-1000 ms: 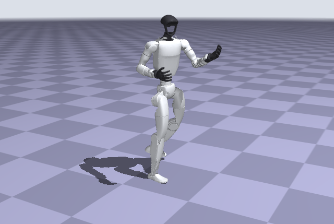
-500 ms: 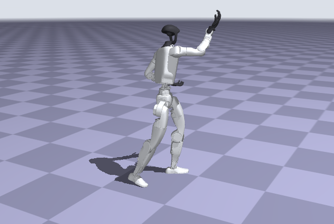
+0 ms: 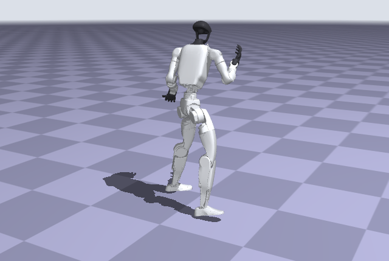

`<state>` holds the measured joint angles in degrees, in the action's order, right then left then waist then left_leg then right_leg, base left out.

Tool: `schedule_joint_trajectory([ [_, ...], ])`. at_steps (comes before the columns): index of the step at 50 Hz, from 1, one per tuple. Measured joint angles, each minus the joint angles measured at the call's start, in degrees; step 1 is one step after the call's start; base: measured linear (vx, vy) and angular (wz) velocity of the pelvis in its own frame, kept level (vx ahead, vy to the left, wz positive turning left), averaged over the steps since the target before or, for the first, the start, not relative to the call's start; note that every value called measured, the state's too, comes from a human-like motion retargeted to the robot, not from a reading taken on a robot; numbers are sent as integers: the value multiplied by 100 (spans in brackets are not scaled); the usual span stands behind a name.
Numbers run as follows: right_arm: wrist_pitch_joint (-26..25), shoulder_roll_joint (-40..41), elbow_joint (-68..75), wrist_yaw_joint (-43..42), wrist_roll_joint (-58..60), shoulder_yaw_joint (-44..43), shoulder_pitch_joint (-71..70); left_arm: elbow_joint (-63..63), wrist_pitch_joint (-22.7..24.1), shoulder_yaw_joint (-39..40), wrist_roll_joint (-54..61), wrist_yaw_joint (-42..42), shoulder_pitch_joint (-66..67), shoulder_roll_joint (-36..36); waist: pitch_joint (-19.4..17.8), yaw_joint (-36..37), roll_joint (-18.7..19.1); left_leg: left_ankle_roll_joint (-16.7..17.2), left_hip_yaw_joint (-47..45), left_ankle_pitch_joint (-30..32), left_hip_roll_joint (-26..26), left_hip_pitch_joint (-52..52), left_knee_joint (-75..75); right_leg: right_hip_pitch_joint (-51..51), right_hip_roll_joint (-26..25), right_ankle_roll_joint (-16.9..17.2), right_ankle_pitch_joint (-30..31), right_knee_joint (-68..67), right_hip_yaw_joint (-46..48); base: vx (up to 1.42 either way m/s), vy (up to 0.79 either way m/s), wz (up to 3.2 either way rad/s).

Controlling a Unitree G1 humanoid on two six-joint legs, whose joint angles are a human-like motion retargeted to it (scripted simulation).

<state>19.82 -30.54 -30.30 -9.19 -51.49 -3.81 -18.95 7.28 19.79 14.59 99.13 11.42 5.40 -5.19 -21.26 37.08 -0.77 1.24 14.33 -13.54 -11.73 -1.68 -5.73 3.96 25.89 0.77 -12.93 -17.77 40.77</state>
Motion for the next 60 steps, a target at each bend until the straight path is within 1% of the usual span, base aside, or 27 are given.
schedule_joint_trajectory([
  [2, -377, 325, 150, 263, 490, -26, 886, -99, -16, 420, -1237, 121, -38, -274, 131, -156, -16, -49, -137, -126, 9, -18, -84, 81, 161, 214, 159, 651, 435, 27, -37, -38],
  [3, -434, 494, 196, 475, 649, -14, 1272, -385, -113, 603, -1163, -646, 9, -366, 196, -275, 12, 53, -214, -217, -30, 40, -166, 21, 200, 288, 203, 847, 738, 31, -38, -58],
  [4, -422, 670, 198, 436, 647, 65, 1620, -427, 27, 686, -1475, -283, 22, -566, 298, -398, -9, 65, -333, -273, -22, 72, -233, 41, 265, 356, 334, 982, 937, 33, -38, -73],
  [5, -377, 849, 177, 271, 564, 177, 1949, -346, 285, 719, -1982, 644, 20, -820, 418, -521, -54, 32, -472, -312, 9, 90, -293, 101, 343, 422, 509, 1085, 1084, 35, -39, -88],
  [6, -446, 960, 160, 580, 502, 245, 2270, -763, 203, 777, -1940, -194, 47, -1020, 542, -666, -64, 143, -626, -361, 0, 182, -357, 110, 366, 443, 713, 1097, 1054, 37, -40, -95],
  [7, -513, 1045, 145, 827, 444, 311, 2575, -1092, 152, 841, -2032, -757, 55, -1250, 665, -822, -61, 239, -788, -402, -7, 285, -425, 120, 383, 460, 907, 1096, 969, 39, -43, -100],
  [10, -665, 1006, 107, 1085, 625, 476, 3313, -1557, 101, 1091, -3372, -614, -179, -2144, 1050, -1375, 83, 446, -1364, -419, -65, 667, -675, 176, 330, 468, 1196, 986, 286, 41, -45, -124],
  [13, -730, 614, 101, 1131, 1099, 604, 3723, -1819, -161, 1072, -5058, -166, -824, -2963, 1403, -2043, 483, 529, -1969, -139, -217, 999, -1083, 219, 97, 451, 895, 831, -330, 42, -42, -162],
  [16, -878, 108, 53, 1251, 1572, 676, 3800, -1934, -755, 382, -6681, 196, -1776, -3792, 1673, -2890, 985, 574, -2592, 410, -320, 1194, -1629, 250, -182, 393, 700, 832, -898, 40, -35, -186],
  [18, -1047, -141, 1, 1338, 1718, 702, 3691, -1864, -1358, -462, -7558, 287, -2752, -4391, 1799, -3568, 1301, 609, -3043, 830, -351, 1264, -1953, 263, -359, 351, 672, 960, -1269, 38, -28, -183],
  [20, -1113, -246, -21, 1182, 1763, 745, 3483, -1462, -1933, -1779, -8363, 376, -4280, -5015, 1832, -4321, 1556, 623, -3501, 1208, -362, 1340, -2161, 258, -510, 351, 670, 1149, -1594, 35, -22, -161],
  [22, -999, -169, 59, 774, 1883, 820, 3198, -140, -2217, -4084, -9281, 538, -6749, -5368, 1729, -5100, 1654, 612, -3908, 1509, -352, 1445, -2226, 226, -617, 425, 676, 1351, -1831, 32, -17, -129],
  [25, -883, -156, 228, 319, 2258, 1008, 2730, 3075, -2554, -8047, -11071, 437, -10147, -4990, 1386, -6406, 1743, 574, -4422, 1863, -345, 1572, -2238, 213, -728, 562, 672, 1594, -2081, 30, -10, -102],
  [27, -893, -343, 282, 313, 2473, 1093, 2482, 5193, -2494, -9480, -12467, -191, -10907, -4495, 1083, -7245, 1829, 593, -4753, 2080, -344, 1679, -2229, 241, -818, 608, 654, 1711, -2279, 31, -6, -119],
  [28, -870, -518, 281, 348, 2581, 1044, 2444, 5930, -2385, -9480, -13006, -364, -10876, -4366, 941, -7581, 1903, 621, -4908, 2175, -320, 1756, -2208, 261, -873, 623, 643, 1760, -2419, 32, -5, -155],
  [30, -782, -476, 274, 390, 2633, 917, 2535, 6499, -2192, -9480, -13177, -234, -11018, -4325, 704, -8020, 1688, 691, -5048, 2249, -163, 1904, -2144, 302, -989, 645, 636, 1849, -2793, 32, -3, -197],
  [34, -624, -119, 541, 76, 2272, 235, 3329, 5326, -1930, -9420, -12598, 1103, -10875, -4607, 327, -7907, 1279, 676, -4342, 1608, 508, 1878, -2080, 235, -1189, 732, 712, 2091, -3700, 30, 2, -228],
  [36, -627, 27, 753, -176, 2583, -199, 3631, 5112, -1960, -9284, -12630, 1241, -10704, -4551, 246, -7726, 1100, 560, -4064, 1078, 696, 1613, -2280, 184, -1198, 766, 735, 2188, -4023, 25, 7, -164],
  [41, -716, 63, 941, -456, 3659, -1304, 3584, 4248, -1577, -8603, -12264, 609, -10088, -4778, 262, -7527, 778, 262, -4685, -138, 284, 748, -2875, 116, -1130, 733, 607, 2198, -4344, 21, 10, -63],
  [45, -536, -66, 1235, -630, 3175, -1991, 3087, 2456, -1205, -8087, -11325, 708, -9333, -5371, 400, -7326, 542, 248, -5377, -647, -152, 85, -2679, 43, -1093, 734, 418, 2064, -4304, 21, 12, 2],
  [47, -302, -231, 1623, -675, 2290, -2234, 2909, 1387, -1023, -7586, -10557, 649, -8695, -5534, 469, -7013, 418, 373, -5552, -551, -262, -211, -2240, -43, -1134, 750, 341, 2019, -4273, 22, 14, -6],
  [50, 124, -724, 2469, -535, 567, -2568, 2731, -180, -823, -6626, -9366, 511, -7339, -5579, 540, -6347, 281, 572, -5612, 64, -425, -543, -1626, -229, -1277, 725, 230, 1980, -4281, 25, 15, -23],
  [52, 233, -1086, 3031, -170, -635, -2818, 2614, -1009, -744, -5889, -8546, 288, -6173, -5421, 600, -5843, 132, 510, -5537, 275, -554, -640, -1724, -375, -1326, 699, 145, 1949, -4308, 28, 17, -23],
  [55, 156, -1640, 3809, 222, -1590, -3224, 2404, -1872, -736, -4809, -7417, -204, -4311, -5076, 711, -5075, -231, 275, -5392, 17, -652, -568, -2094, -567, -1315, 705, 10, 1857, -4316, 29, 19, -3],
  [57, -3, -2105, 4361, -38, -1090, -3524, 2380, -2192, -825, -4190, -6972, -478, -3151, -4841, 800, -4568, -529, 187, -5248, -140, -579, -462, -2036, -659, -1292, 727, -50, 1747, -4169, 28, 20, 46],
  [58, -343, -2352, 4650, -254, -613, -3638, 2432, -2307, -939, -3932, -6773, -592, -2627, -4714, 846, -4328, -688, 152, -5142, -167, -520, -447, -1957, -696, -1279, 727, -63, 1679, -4018, 27, 19, 95],
  [60, -415, -2938, 5235, -995, 864, -3993, 2579, -2470, -953, -3541, -6539, -748, -1750, -4484, 903, -3884, -1003, 126, -4838, -132, -388, -522, -1799, -778, -1249, 719, -47, 1539, -3529, 26, 19, 148],
])
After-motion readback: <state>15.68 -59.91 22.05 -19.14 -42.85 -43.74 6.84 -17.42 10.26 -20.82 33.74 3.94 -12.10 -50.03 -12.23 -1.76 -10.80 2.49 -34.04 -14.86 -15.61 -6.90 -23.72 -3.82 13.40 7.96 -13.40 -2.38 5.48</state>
